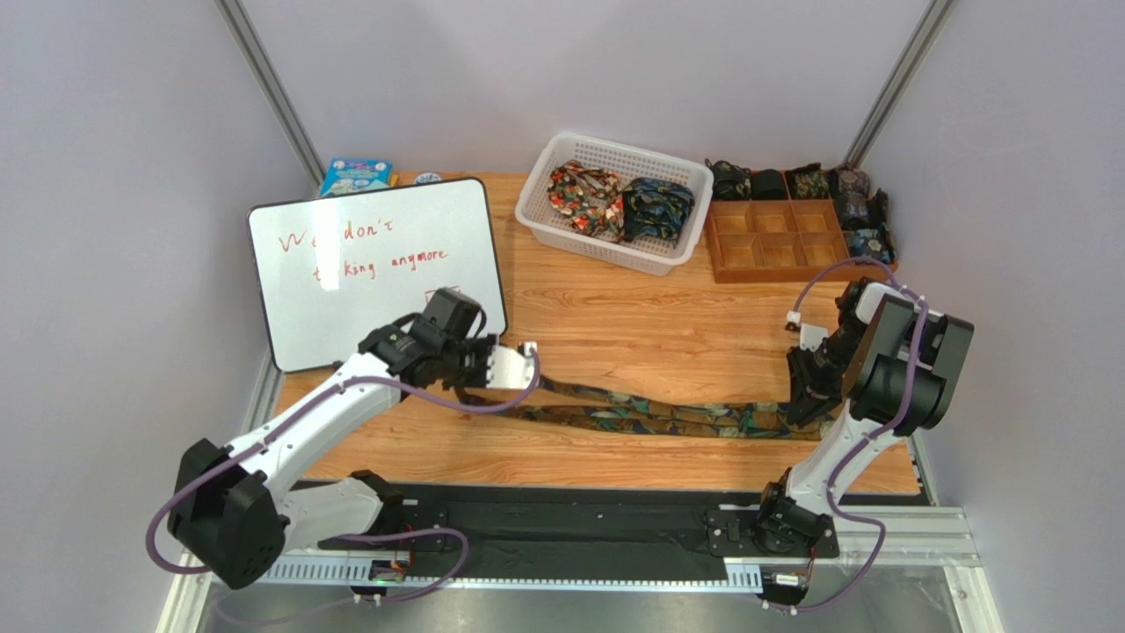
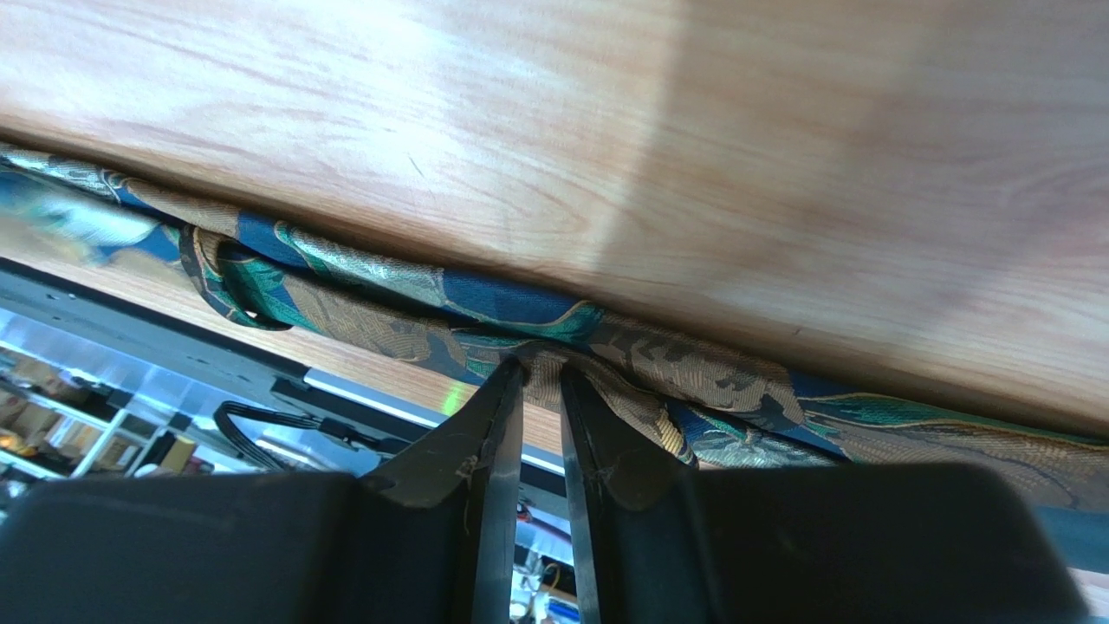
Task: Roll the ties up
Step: Flatten out the tie at the center of the board.
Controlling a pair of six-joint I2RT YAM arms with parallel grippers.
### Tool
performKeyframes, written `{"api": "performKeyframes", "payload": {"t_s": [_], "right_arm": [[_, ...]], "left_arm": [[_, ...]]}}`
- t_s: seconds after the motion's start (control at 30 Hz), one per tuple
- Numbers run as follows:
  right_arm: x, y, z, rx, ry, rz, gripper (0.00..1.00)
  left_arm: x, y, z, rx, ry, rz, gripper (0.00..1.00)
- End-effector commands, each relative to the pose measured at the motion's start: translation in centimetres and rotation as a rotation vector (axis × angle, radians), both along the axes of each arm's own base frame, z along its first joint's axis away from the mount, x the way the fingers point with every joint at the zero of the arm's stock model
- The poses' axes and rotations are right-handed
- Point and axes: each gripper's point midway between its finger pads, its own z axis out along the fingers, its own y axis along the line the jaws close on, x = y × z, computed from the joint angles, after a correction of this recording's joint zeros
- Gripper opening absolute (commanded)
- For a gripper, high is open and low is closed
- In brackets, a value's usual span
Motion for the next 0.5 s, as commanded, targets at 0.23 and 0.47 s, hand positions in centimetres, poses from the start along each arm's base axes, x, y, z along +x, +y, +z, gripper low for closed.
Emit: {"api": "performKeyframes", "payload": {"t_s": [0.23,0.47], "right_arm": [[2.4,-0.6,2.0,0.004,-0.191,0.109,0.27],[4.1,1.8,5.4,0.037,-0.324,0.237,0.39]], "left_arm": [[-9.1,4.0,-4.1,0.054,0.191,-0.087,0.73],[-5.9,0.1,-3.5,-0.03,0.293,0.008,0.94]]}}
